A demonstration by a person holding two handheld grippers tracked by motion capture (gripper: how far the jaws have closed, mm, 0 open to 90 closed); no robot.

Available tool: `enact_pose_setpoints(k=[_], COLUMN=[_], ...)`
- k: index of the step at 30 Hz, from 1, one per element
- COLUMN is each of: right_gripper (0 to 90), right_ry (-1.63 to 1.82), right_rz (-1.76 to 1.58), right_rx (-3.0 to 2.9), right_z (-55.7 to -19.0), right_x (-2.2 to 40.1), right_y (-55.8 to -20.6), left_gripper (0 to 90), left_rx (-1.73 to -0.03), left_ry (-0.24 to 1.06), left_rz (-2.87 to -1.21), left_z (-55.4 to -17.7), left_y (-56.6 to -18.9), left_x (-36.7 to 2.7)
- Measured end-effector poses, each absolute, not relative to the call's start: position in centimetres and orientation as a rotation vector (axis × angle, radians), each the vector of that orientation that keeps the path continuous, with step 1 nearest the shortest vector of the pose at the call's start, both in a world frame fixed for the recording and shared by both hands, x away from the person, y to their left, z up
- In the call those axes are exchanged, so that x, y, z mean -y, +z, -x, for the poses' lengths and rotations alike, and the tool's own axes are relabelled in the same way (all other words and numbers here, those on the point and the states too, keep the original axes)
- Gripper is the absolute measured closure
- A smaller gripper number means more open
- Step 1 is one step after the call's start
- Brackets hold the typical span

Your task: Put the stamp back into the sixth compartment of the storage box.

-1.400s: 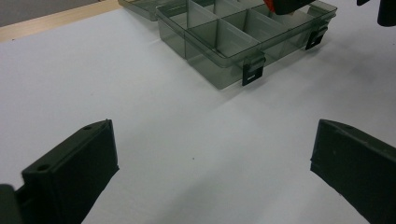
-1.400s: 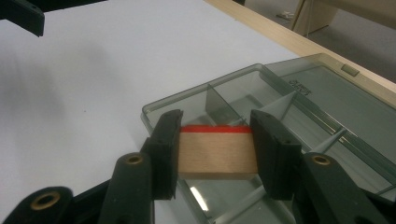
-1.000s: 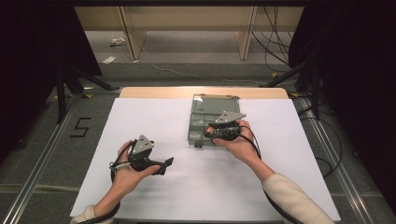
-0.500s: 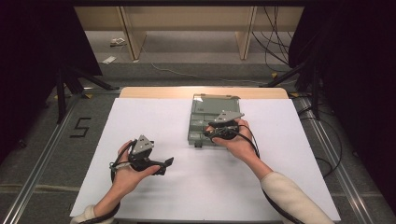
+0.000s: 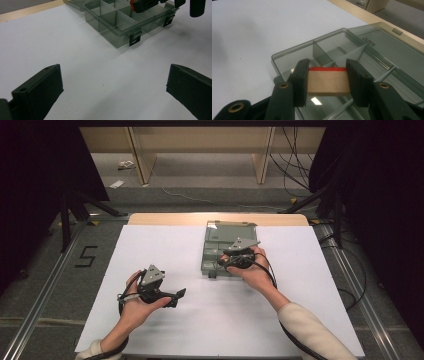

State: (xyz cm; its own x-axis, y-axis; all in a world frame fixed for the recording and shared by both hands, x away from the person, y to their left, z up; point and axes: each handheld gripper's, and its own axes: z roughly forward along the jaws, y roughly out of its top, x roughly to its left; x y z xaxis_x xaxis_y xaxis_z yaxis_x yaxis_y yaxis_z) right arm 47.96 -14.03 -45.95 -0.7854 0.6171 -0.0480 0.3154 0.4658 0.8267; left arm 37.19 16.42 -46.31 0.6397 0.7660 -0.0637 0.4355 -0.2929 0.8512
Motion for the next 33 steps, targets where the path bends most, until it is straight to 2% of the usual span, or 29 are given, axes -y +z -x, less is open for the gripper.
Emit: enact_pose_setpoints(k=[33], right_gripper=[55.7], right_ry=[1.21], right_rz=[-0.805], right_rx=[-2.398], right_z=[-48.38], right_x=[13.77], right_y=[-46.74], left_gripper=[0.0], left_rx=[-0.941], left_ry=[0.449], left_rz=[-1.938], left_z=[-37.16], left_y=[-46.36], left_x=[-16.38])
